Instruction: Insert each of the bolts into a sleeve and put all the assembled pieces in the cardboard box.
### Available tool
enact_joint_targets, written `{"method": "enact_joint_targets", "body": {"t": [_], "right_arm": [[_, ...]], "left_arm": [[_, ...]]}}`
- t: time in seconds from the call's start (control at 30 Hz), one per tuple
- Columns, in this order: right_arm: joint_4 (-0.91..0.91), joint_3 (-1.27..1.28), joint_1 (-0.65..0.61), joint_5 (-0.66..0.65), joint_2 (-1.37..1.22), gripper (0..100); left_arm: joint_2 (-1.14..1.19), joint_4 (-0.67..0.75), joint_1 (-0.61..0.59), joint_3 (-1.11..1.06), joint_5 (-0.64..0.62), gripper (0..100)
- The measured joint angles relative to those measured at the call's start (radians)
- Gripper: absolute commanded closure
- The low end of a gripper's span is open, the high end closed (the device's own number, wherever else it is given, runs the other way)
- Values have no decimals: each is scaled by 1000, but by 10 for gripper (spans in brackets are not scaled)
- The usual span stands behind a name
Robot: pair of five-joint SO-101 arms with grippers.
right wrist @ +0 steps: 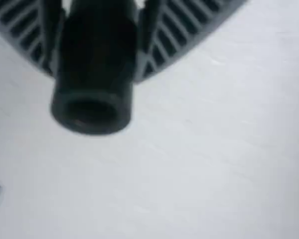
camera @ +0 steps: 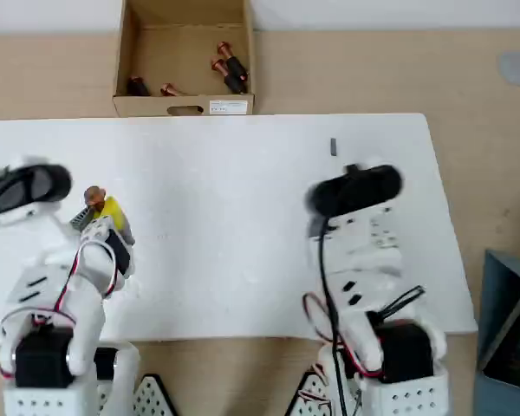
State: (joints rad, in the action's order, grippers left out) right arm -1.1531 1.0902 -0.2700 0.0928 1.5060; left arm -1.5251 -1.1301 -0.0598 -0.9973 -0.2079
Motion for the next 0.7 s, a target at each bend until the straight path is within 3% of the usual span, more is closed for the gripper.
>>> {"method": "enact_joint_targets", "body": {"t": [0.17, 0.33, 0.7], "right_arm": [[69, 87, -153, 0, 78, 989], [103, 178, -272, 0, 172, 989], [120, 269, -489, 0, 301, 989]], "left_arm": [[-155, 3, 20, -54, -107, 998], [-284, 11, 129, -81, -160, 998], [-295, 52, 316, -83, -333, 998]]}}
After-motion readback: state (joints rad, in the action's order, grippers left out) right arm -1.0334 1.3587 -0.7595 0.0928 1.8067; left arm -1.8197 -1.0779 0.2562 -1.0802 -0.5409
